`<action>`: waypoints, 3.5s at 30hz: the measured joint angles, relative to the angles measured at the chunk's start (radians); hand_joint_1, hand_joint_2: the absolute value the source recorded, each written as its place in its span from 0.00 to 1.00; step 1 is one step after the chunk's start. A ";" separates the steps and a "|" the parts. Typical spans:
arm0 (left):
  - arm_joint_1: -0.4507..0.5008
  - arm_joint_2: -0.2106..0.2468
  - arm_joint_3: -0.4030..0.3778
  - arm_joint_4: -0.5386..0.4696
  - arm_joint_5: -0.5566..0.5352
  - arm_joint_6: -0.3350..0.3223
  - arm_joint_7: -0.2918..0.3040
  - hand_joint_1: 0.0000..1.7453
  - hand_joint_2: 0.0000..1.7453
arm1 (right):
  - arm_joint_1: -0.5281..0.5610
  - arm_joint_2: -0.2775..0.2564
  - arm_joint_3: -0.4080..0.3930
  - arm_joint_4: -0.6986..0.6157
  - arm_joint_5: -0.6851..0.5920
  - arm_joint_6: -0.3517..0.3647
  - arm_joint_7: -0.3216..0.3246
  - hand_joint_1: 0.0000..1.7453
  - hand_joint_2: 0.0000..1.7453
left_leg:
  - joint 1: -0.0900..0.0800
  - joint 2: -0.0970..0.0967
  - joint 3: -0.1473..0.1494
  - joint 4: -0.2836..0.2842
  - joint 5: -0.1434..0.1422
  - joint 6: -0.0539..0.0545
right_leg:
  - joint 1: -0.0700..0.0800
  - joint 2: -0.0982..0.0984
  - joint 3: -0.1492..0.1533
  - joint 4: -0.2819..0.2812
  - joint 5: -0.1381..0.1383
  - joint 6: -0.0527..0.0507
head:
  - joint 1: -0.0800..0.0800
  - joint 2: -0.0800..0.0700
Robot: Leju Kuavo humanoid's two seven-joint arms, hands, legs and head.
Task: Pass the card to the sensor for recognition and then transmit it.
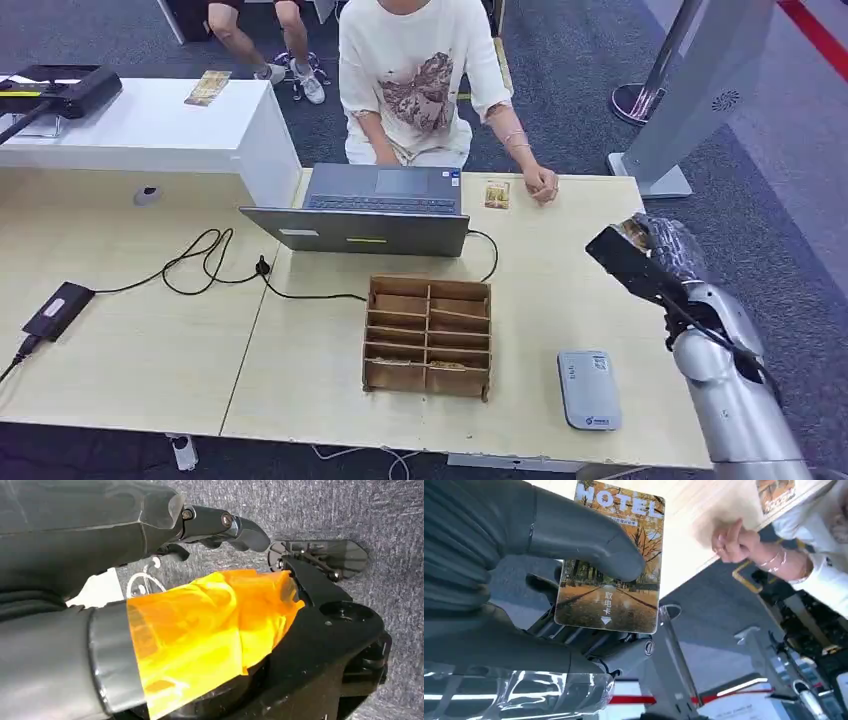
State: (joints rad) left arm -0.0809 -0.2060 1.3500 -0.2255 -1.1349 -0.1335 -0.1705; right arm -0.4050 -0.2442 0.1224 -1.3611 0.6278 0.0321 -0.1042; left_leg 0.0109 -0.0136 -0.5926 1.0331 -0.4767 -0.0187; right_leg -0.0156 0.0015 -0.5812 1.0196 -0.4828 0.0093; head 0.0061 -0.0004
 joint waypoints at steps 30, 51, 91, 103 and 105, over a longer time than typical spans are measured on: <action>-0.022 0.008 -0.016 0.000 -0.064 -0.012 0.024 0.00 0.00 | -0.492 0.285 0.074 0.247 0.452 -0.029 0.128 1.00 1.00 | 0.000 0.001 0.000 0.000 0.001 -0.001 | 0.000 0.002 -0.001 0.001 0.000 0.000 | 0.000 0.000; -0.024 0.006 -0.060 0.000 -0.087 -0.018 0.027 0.00 0.00 | -0.591 0.335 0.138 0.508 0.692 -0.107 0.130 1.00 1.00 | 0.000 0.001 0.000 0.000 0.001 -0.001 | 0.000 0.002 -0.001 0.001 0.000 0.000 | 0.000 0.000; -0.020 0.006 -0.051 0.000 -0.029 0.038 0.059 0.00 0.00 | -0.161 0.389 -0.002 -0.275 0.294 -0.148 -0.041 0.00 1.00 | 0.000 0.000 -0.002 0.000 0.000 -0.001 | 0.000 0.001 -0.003 0.000 -0.001 0.000 | -0.001 0.000; -0.019 0.005 -0.041 0.000 -0.001 0.045 0.060 0.00 0.00 | -0.022 0.389 -0.007 -0.464 0.039 -0.111 -0.117 0.00 1.00 | 0.000 0.000 -0.002 0.000 0.000 -0.001 | 0.000 0.000 -0.003 0.000 -0.001 0.000 | 0.000 0.000; -0.018 0.004 -0.034 0.000 0.008 0.047 0.061 0.00 0.00 | 0.034 0.386 -0.012 -0.500 -0.108 -0.059 -0.151 0.00 1.00 | 0.000 0.000 -0.001 0.000 -0.001 -0.001 | 0.000 0.001 -0.003 0.000 -0.002 0.000 | 0.000 0.000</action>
State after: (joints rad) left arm -0.0994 -0.2022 1.3164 -0.2255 -1.1269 -0.0866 -0.1099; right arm -0.3705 0.1416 0.1103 -1.8615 0.5196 -0.0269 -0.2547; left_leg 0.0112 -0.0136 -0.5941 1.0330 -0.4776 -0.0198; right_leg -0.0153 0.0022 -0.5844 1.0194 -0.4844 0.0089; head 0.0061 0.0000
